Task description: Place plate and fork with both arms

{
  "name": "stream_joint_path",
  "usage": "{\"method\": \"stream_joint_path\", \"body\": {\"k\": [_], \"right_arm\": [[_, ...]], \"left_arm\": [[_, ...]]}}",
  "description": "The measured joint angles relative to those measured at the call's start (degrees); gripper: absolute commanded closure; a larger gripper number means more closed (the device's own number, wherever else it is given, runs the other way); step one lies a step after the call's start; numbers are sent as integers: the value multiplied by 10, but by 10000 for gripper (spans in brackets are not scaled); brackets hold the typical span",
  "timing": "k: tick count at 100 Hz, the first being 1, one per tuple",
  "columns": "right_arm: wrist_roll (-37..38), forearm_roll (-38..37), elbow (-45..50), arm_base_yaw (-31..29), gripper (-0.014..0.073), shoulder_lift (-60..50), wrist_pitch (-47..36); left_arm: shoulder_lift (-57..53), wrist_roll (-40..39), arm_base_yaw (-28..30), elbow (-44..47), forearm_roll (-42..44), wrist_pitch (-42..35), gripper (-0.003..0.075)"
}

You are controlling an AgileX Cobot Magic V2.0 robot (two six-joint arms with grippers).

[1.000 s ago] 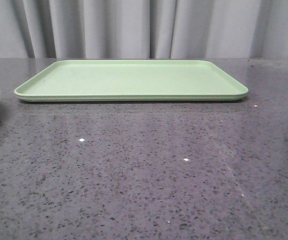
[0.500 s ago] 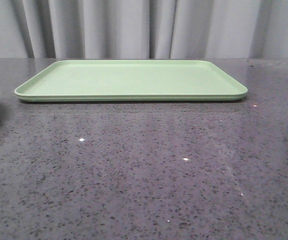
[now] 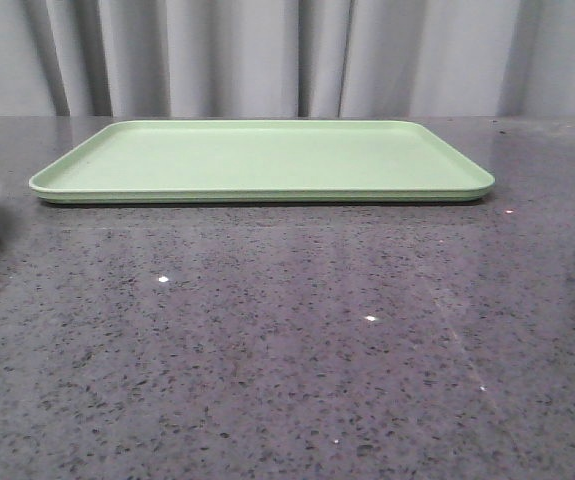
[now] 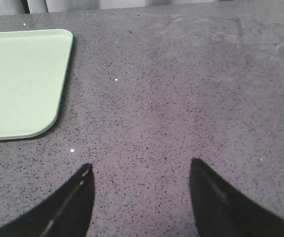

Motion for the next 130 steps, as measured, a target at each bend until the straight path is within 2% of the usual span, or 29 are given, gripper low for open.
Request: {"method": "stream_joint_path", "body": {"k": [19, 28, 46, 69, 101, 130], "right_arm": [[0, 1, 0, 0, 118, 0, -7], [0, 2, 0, 0, 118, 0, -7], [0, 2, 0, 0, 118, 0, -7], [0, 2, 0, 0, 118, 0, -8], [0, 2, 0, 9, 118, 0, -10], [0, 2, 0, 9, 118, 0, -10]], "left_arm": [[2, 0, 0, 0, -1, -15, 212], [6, -17, 7, -3, 0, -17, 240], [43, -73, 60, -38, 45, 45, 249], [140, -80, 115, -101, 58, 121, 249], [331, -74, 121, -184, 60, 237, 249], [441, -58, 121, -205, 60, 257, 249]]}}
